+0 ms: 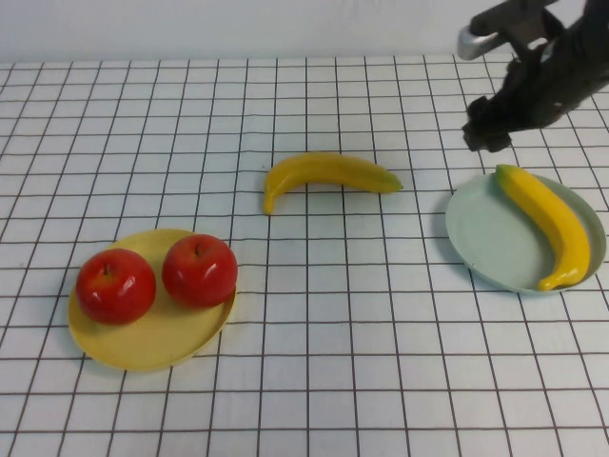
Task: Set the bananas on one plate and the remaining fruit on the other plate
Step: Put another type of fruit in the right plate
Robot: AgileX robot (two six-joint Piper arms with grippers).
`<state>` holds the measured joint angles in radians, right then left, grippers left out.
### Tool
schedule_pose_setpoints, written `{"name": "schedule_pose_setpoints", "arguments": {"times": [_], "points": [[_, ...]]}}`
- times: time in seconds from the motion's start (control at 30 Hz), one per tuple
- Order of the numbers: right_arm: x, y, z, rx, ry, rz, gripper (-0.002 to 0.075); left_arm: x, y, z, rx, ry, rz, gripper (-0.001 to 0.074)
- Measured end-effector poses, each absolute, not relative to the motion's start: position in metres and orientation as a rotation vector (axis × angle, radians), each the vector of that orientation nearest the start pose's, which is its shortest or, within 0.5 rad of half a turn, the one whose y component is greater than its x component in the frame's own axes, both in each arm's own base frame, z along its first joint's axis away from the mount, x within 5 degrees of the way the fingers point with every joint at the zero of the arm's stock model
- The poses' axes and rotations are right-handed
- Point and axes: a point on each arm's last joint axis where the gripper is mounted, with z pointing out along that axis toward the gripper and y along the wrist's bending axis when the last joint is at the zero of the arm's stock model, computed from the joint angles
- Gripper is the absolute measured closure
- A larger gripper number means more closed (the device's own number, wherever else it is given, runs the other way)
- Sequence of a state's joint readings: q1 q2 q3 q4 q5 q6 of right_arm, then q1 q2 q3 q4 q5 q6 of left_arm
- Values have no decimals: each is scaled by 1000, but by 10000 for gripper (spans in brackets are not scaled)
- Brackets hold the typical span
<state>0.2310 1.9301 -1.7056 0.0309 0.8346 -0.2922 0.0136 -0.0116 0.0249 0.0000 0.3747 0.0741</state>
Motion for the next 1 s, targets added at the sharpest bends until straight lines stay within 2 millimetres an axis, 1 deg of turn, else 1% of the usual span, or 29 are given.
{"name": "schedule_pose_setpoints", "arguments": {"times": [0.07, 0.13, 0.27, 0.37, 0.47, 0.77, 0.93, 1.0], "points": [[428, 127, 288, -772, 2406, -4, 194, 52, 1, 172, 57, 1871, 60, 738], [430, 147, 282, -900, 2372, -26, 194, 52, 1, 172, 57, 1871, 60, 738], [440, 183, 254, -1083, 2338, -65, 194, 52, 1, 172, 57, 1871, 60, 738], [447, 200, 238, -1160, 2315, -80, 194, 52, 1, 172, 57, 1871, 60, 738], [456, 208, 225, -1185, 2310, -82, 194, 52, 1, 172, 57, 1871, 60, 738], [472, 218, 193, -1174, 2293, -61, 194, 52, 1, 172, 57, 1871, 60, 738], [481, 221, 182, -1129, 2246, -37, 197, 52, 1, 172, 57, 1871, 60, 738], [484, 218, 181, -1106, 2242, -30, 211, 52, 1, 172, 57, 1871, 60, 738]]}}
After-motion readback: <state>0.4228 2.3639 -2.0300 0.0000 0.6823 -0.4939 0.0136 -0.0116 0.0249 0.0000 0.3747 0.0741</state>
